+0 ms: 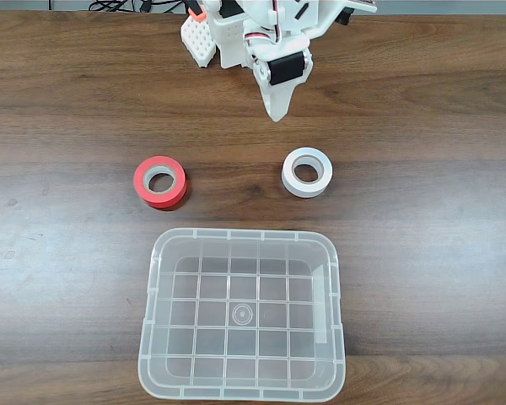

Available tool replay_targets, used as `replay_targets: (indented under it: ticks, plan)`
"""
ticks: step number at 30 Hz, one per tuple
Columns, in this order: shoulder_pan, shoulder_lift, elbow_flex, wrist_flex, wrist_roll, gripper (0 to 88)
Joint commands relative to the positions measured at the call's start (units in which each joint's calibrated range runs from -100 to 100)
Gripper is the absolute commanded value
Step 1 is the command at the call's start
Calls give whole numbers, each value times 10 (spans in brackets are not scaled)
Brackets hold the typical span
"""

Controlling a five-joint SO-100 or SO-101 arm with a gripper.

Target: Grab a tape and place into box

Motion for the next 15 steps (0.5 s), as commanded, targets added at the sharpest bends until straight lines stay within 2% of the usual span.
replay_targets:
  ticks: [1, 6, 15]
  plan:
    - [0, 106, -130, 1, 4, 13]
    - [-4, 166, -210, -8, 49, 13]
    - [-4, 304, -327, -9, 58, 13]
